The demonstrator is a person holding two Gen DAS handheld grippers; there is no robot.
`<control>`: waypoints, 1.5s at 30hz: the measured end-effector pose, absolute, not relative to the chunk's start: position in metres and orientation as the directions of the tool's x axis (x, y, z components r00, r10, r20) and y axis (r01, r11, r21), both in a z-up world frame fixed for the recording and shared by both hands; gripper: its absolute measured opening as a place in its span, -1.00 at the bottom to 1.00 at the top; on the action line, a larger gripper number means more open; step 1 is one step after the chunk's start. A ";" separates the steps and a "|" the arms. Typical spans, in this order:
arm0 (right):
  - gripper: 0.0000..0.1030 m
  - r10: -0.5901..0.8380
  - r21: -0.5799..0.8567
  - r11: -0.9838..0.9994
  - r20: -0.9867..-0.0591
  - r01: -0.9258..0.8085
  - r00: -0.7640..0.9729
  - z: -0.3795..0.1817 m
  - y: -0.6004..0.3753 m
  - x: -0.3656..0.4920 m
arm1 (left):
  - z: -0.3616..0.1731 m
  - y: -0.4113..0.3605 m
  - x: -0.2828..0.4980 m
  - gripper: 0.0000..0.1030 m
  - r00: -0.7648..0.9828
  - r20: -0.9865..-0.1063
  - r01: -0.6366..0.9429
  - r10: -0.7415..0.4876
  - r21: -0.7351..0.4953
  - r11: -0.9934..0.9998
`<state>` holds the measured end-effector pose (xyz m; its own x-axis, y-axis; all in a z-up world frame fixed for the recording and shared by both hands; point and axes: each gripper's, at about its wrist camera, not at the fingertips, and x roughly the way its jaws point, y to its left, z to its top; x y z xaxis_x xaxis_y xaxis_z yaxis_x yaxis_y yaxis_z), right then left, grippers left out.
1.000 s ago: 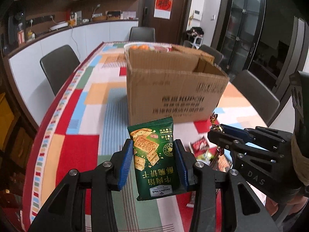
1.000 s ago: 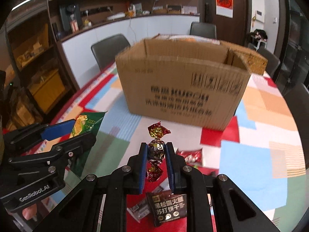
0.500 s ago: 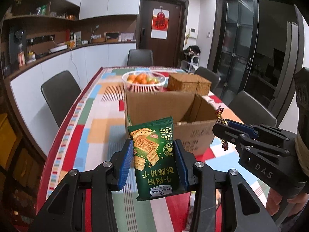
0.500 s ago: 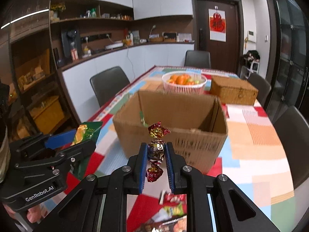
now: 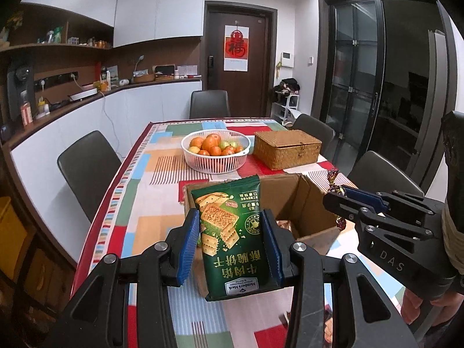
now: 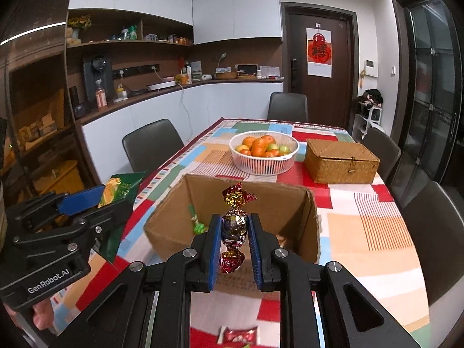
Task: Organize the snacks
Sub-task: 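Carry both snacks over the box and open both tools to drop them, then move both tools back to the remaining snacks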
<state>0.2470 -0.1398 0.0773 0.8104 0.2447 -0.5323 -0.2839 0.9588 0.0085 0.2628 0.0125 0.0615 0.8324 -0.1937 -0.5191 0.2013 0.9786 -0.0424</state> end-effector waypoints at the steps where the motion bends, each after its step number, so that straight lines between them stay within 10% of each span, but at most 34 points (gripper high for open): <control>1: -0.62 0.243 0.009 0.959 -0.534 -0.282 0.810 0.077 -0.141 0.251 | 0.061 0.012 0.268 -0.18 0.829 -0.524 0.202 -0.194 -0.043 0.978; 17: -0.61 0.216 0.034 0.969 -0.596 -0.245 0.774 0.059 -0.158 0.309 | 0.039 -0.016 0.339 -0.09 0.777 -0.611 0.214 -0.152 0.030 0.976; 21: 0.15 0.157 0.016 0.983 -0.596 -0.184 0.788 0.058 -0.164 0.307 | 0.040 -0.012 0.322 0.26 0.793 -0.592 0.203 -0.148 0.028 0.979; 45: 0.15 0.120 -0.020 0.986 -0.617 -0.168 0.778 0.027 -0.187 0.174 | -0.019 -0.028 0.185 0.26 0.686 -0.683 0.335 -0.250 -0.008 0.942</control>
<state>0.1736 -0.1870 0.0273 0.7781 0.1200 -0.6166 -0.1679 0.9856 -0.0200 0.1854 -0.0277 -0.0189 0.6862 -0.2499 -0.6831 0.3352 0.9421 -0.0079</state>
